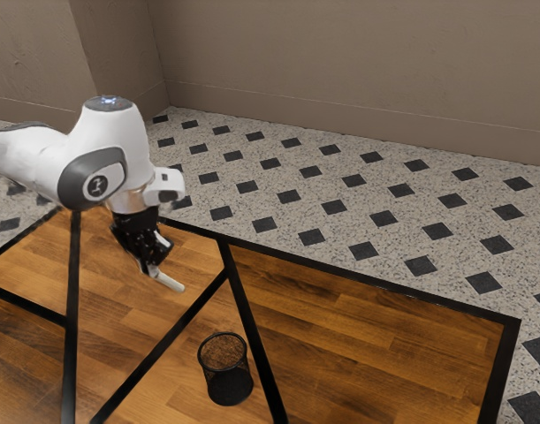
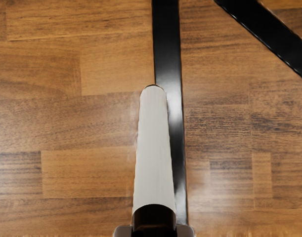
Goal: Put the marker into the pen holder.
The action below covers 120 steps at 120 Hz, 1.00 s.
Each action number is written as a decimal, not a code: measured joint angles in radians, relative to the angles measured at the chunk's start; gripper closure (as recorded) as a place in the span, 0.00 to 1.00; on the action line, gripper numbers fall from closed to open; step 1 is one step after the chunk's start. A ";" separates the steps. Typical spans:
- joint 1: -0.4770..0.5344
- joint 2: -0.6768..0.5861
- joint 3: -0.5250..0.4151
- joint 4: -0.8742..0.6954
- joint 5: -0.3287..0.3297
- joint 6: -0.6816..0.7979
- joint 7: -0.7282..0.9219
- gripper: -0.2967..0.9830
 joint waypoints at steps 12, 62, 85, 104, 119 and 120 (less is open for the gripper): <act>-0.029 -0.004 -0.133 0.178 -0.007 -0.220 -0.041 0.78; -0.031 0.064 -0.453 0.444 -0.176 -0.691 -0.183 0.79; -0.033 0.171 -0.455 0.582 -0.178 -0.746 -0.222 0.79; -0.032 0.264 -0.451 0.679 -0.164 -0.765 -0.245 0.79; 0.034 0.298 -0.440 0.658 -0.153 -0.760 -0.258 0.79; 0.037 0.299 -0.438 0.653 -0.153 -0.758 -0.259 0.79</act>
